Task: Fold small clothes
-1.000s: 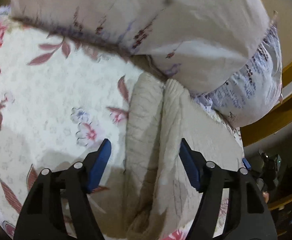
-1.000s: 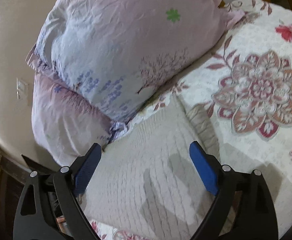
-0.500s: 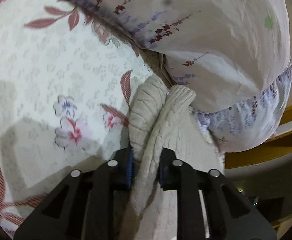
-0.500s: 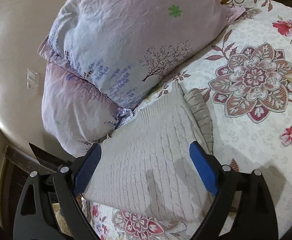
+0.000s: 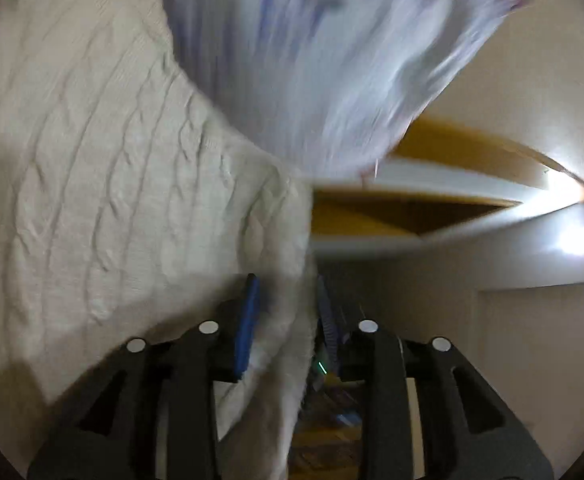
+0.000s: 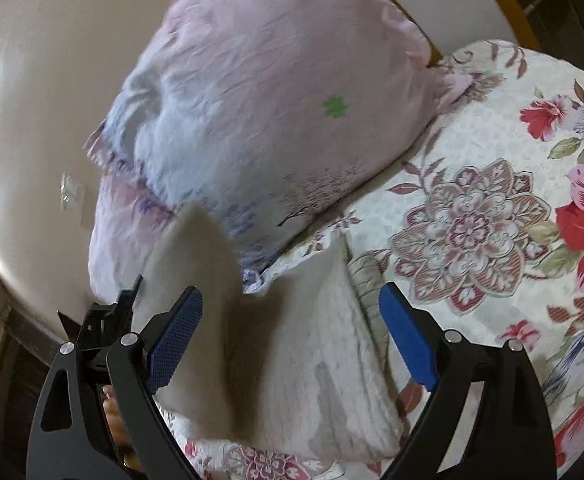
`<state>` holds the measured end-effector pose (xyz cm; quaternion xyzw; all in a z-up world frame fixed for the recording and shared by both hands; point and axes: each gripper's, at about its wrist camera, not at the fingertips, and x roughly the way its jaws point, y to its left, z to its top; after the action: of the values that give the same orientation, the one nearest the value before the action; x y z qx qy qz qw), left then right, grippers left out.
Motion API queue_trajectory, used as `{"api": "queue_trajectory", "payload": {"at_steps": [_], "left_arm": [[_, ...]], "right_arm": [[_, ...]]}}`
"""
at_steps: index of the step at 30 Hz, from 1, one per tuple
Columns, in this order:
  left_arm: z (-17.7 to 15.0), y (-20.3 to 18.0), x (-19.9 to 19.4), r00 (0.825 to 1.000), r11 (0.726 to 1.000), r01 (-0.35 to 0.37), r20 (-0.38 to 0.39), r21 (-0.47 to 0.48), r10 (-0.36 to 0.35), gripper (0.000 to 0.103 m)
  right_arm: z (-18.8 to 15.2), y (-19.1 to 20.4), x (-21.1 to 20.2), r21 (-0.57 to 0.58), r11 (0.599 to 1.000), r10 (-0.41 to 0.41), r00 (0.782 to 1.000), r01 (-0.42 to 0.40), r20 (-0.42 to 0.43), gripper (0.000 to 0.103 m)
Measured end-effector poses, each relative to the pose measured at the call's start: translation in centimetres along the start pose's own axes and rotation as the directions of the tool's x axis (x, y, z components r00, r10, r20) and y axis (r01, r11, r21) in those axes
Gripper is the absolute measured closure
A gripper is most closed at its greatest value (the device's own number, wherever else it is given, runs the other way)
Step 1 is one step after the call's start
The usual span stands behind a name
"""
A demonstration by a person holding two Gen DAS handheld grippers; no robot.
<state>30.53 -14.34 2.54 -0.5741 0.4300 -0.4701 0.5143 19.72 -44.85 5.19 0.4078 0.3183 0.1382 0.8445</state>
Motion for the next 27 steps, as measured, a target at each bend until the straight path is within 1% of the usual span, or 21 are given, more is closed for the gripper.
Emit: {"api": "queue_trajectory", "payload": {"at_steps": [2,3,4,5,6,8,9,10,11,12,13,14,15,18,19,20,21,22,23,24,27], "left_arm": [[-0.7,-0.9,0.3,1.000,0.997,-0.019,0.000,0.081,0.019,0.074],[-1.0,-2.3,-1.3,0.998,0.983,-0.051,0.034,0.174,0.046,0.064],[-1.1,-2.9,-2.3,0.995,0.974,-0.083,0.065,0.211,0.071,0.048],[-1.2,-3.9,-4.3,0.982,0.951,-0.166,0.135,0.261,0.134,0.040],[-1.4,-4.8,-6.5,0.944,0.903,-0.302,0.230,0.304,0.238,0.030],[-2.0,-5.3,-9.0,0.855,0.801,-0.501,0.332,0.328,0.399,0.023],[-2.1,-5.3,-9.5,0.813,0.752,-0.571,0.355,0.329,0.462,0.022],[-2.3,-4.9,-9.9,0.764,0.698,-0.639,0.373,0.323,0.527,0.021],[-2.5,-4.5,-10.2,0.721,0.650,-0.690,0.385,0.320,0.576,0.020],[-2.6,-4.2,-10.4,0.694,0.614,-0.719,0.388,0.325,0.607,0.018],[-3.1,-3.7,-10.6,0.672,0.579,-0.740,0.386,0.341,0.632,0.017],[-3.4,-3.3,-10.3,0.648,0.545,-0.761,0.386,0.351,0.656,0.015],[-3.9,-2.8,-10.9,0.641,0.534,-0.767,0.385,0.357,0.664,0.015],[-4.3,-1.7,-9.8,0.625,0.505,-0.776,0.359,0.378,0.693,0.009],[-4.1,-1.3,-8.9,0.607,0.480,-0.788,0.355,0.385,0.711,0.007],[-4.1,-1.0,-8.2,0.594,0.460,-0.795,0.355,0.394,0.722,0.005],[-4.3,-1.0,-7.6,0.588,0.450,-0.798,0.357,0.401,0.725,0.004],[-4.3,-0.6,-7.1,0.575,0.432,-0.807,0.363,0.403,0.733,0.002],[-4.2,-0.2,-6.8,0.566,0.424,-0.813,0.366,0.400,0.739,0.002],[-4.2,0.2,-7.0,0.566,0.427,-0.813,0.363,0.397,0.740,0.002],[-3.7,1.3,-6.1,0.571,0.450,-0.811,0.334,0.375,0.750,0.002]], "right_arm": [[0.6,-1.2,0.6,0.044,0.999,-0.006,0.998,0.009,-0.064,0.007],[0.8,-1.9,0.9,0.066,0.998,0.000,0.995,0.007,-0.101,0.007],[0.9,-2.3,1.0,0.068,0.998,0.006,0.993,0.002,-0.119,0.007],[0.9,-2.5,1.1,0.064,0.998,0.006,0.992,0.003,-0.129,0.007],[0.9,-2.5,1.3,0.054,0.999,0.001,0.991,0.006,-0.137,0.007],[0.6,-2.0,2.1,0.010,1.000,-0.008,0.987,0.010,-0.161,0.007],[0.4,-1.6,2.6,-0.019,1.000,-0.023,0.985,0.020,-0.171,0.007],[0.0,-1.0,3.4,-0.057,0.998,-0.046,0.981,0.036,-0.188,0.008],[-0.5,-0.4,4.3,-0.096,0.994,-0.079,0.975,0.060,-0.210,0.013],[-1.0,0.0,5.3,-0.133,0.988,-0.108,0.966,0.078,-0.234,0.023],[-1.5,0.2,6.0,-0.168,0.982,-0.131,0.960,0.090,-0.247,0.076],[-1.8,0.5,6.7,-0.215,0.968,-0.178,0.955,0.127,-0.237,0.092],[-1.4,0.5,7.2,-0.231,0.959,-0.210,0.958,0.163,-0.196,0.092],[0.8,-0.2,7.1,-0.169,0.968,-0.204,0.973,0.184,-0.108,0.092],[1.4,-0.6,7.3,-0.148,0.973,-0.196,0.972,0.176,-0.129,0.088],[1.4,-0.9,7.4,-0.124,0.977,-0.195,0.966,0.176,-0.167,0.071],[1.3,-1.3,7.2,-0.109,0.977,-0.202,0.961,0.184,-0.187,0.052],[1.0,-1.6,6.7,-0.103,0.972,-0.231,0.951,0.213,-0.207,0.007],[0.7,-1.9,6.2,-0.107,0.969,-0.239,0.948,0.221,-0.210,0.001],[0.4,-2.1,5.7,-0.114,0.971,-0.230,0.952,0.211,-0.202,0.001],[-0.7,-3.4,5.7,-0.079,0.985,-0.170,0.937,0.154,-0.303,0.001]]}}
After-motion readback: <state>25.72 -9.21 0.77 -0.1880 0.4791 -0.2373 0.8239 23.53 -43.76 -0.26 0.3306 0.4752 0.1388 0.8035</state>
